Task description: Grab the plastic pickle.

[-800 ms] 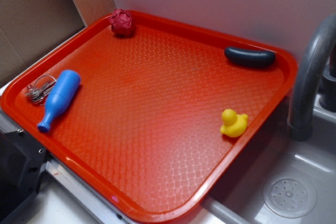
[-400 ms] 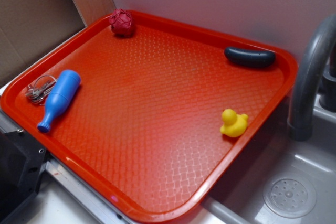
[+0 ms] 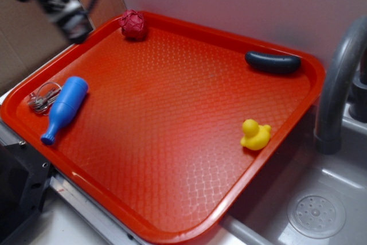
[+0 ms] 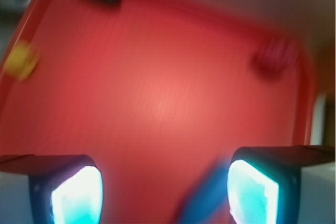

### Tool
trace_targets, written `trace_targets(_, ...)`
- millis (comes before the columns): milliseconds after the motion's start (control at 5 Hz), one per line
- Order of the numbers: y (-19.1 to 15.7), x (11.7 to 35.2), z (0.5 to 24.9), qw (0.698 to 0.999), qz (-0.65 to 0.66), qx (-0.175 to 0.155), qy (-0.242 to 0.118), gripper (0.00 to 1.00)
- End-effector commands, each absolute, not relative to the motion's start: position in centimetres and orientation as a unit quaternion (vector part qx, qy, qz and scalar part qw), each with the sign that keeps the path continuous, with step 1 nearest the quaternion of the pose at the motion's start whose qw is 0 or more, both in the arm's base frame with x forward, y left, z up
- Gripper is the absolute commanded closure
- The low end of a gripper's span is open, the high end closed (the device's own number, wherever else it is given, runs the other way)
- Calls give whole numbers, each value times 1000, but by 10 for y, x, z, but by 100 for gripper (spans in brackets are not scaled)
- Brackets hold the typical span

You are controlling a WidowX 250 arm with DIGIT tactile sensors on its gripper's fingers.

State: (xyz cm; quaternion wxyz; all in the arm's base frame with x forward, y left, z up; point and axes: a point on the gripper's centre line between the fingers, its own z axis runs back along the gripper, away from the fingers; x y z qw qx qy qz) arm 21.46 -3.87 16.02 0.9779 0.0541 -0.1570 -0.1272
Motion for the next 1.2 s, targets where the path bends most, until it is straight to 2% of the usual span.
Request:
trace_targets(0, -72, 269, 165, 917, -297, -4, -267, 0)
trace_targets(600, -72, 269, 165, 917, -297, -4, -267, 0)
trace_targets(800, -100, 306, 123, 927, -308, 54, -207, 0)
trace_targets(1000, -118, 317, 99, 914, -345, 60, -206, 0)
